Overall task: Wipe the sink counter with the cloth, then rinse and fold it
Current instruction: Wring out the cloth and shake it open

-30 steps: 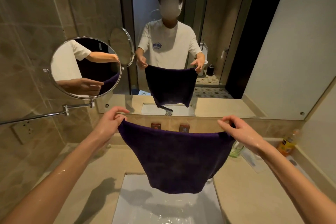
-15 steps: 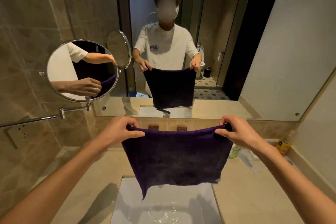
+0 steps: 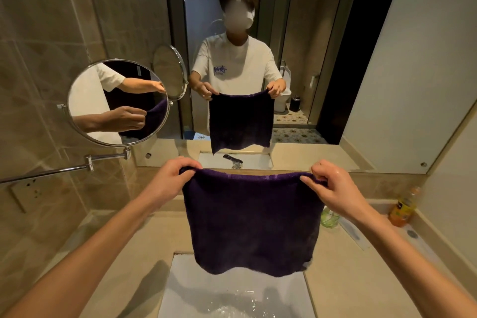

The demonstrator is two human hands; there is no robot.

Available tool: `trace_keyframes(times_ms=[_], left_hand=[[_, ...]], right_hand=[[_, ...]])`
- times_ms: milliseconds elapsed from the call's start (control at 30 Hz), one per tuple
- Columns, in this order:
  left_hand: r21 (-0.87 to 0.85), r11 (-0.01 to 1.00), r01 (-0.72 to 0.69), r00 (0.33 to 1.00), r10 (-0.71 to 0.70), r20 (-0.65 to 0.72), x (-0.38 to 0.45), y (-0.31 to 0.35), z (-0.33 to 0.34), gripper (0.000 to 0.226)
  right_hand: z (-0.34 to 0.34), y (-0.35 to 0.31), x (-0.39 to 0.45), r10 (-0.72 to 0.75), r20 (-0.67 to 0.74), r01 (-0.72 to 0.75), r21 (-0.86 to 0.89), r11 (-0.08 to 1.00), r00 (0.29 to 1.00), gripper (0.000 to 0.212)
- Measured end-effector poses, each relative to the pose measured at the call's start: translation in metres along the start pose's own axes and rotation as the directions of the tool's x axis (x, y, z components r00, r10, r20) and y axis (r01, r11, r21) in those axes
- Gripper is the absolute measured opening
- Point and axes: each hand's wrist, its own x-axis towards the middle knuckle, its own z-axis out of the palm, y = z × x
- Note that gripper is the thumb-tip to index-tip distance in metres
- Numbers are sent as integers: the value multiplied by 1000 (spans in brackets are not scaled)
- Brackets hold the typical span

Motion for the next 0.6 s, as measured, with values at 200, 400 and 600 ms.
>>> trace_keyframes(times_ms=[200, 400, 600], left_hand=[[83, 996, -45, 999, 43, 29, 9, -4, 0, 47], [18, 998, -53, 996, 52, 67, 11, 14, 9, 57], [52, 997, -56, 998, 55, 26, 13, 34, 33, 42]], right_hand=[[2, -5, 2, 46, 35, -51, 160, 986, 998, 48], [11, -20, 3, 213, -22, -188, 393, 900, 977, 62], [28, -44, 11, 376, -19, -309, 531, 789, 926, 40]])
